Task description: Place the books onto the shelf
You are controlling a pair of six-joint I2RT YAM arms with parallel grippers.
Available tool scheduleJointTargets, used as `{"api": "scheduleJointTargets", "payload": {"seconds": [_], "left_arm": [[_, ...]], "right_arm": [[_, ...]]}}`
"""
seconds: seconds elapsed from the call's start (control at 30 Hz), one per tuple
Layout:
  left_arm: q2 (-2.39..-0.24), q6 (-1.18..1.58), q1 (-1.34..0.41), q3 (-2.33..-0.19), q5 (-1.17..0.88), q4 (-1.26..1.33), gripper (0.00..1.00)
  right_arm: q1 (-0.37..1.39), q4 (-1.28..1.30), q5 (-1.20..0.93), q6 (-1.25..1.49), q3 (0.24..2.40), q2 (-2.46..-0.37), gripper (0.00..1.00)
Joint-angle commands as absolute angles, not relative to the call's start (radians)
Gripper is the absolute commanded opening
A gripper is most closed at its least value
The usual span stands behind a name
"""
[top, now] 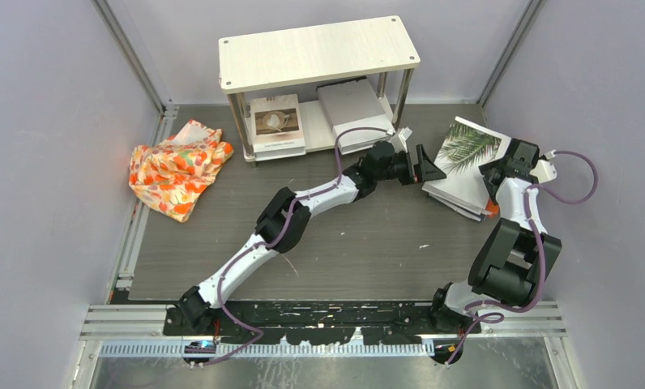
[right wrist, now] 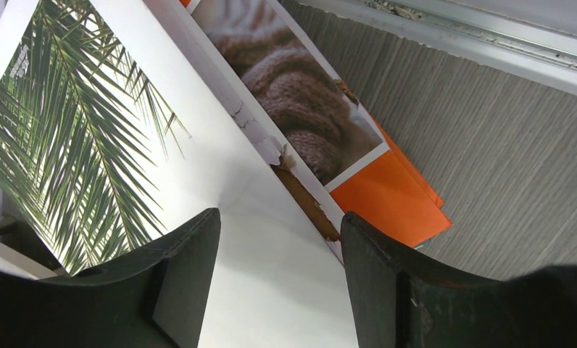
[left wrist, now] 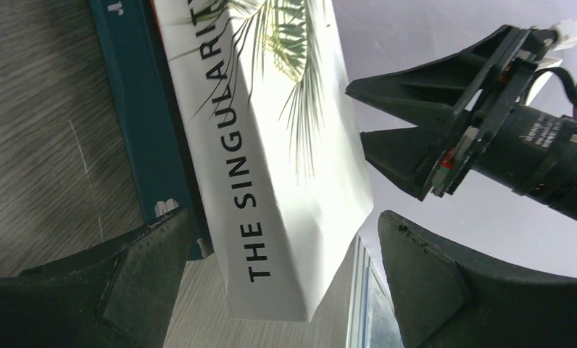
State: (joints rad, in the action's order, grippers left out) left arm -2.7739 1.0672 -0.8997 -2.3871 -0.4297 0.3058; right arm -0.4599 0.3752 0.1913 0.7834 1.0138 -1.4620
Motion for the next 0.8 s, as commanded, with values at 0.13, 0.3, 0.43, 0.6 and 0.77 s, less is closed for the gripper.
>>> {"api": "scheduleJointTargets", "payload": {"seconds": [0.13, 0.3, 0.43, 0.6, 0.77], "left_arm": [[-2.778, 1.069, -0.910, -2.434, -0.432, 0.365, 1.00], [-2.782, 1.078, -0.910, -2.442, -0.440, 0.388, 1.00], [-2.779, 1.084, -0.910, -2.440, -0.459, 0.401, 0.95], [-2.764, 1.098, -0.911, -2.411, -0.479, 0.422, 0.82], [-2.740, 1.105, -0.912, -2.377, -0.491, 0.427, 0.69]], "right_arm": [[-0.439, 0.341, 0.148, 0.761, 1.048, -1.466, 0.67], [-0.423, 0.344, 0.138, 0.754, 1.045, -1.477, 0.67], [-0.411, 0.345, 0.143, 0.752, 1.039, -1.472, 0.67], [-0.407, 0.349, 0.146, 0.752, 1.032, -1.458, 0.68], [-0.407, 0.354, 0.146, 0.756, 1.020, -1.436, 0.68]]}}
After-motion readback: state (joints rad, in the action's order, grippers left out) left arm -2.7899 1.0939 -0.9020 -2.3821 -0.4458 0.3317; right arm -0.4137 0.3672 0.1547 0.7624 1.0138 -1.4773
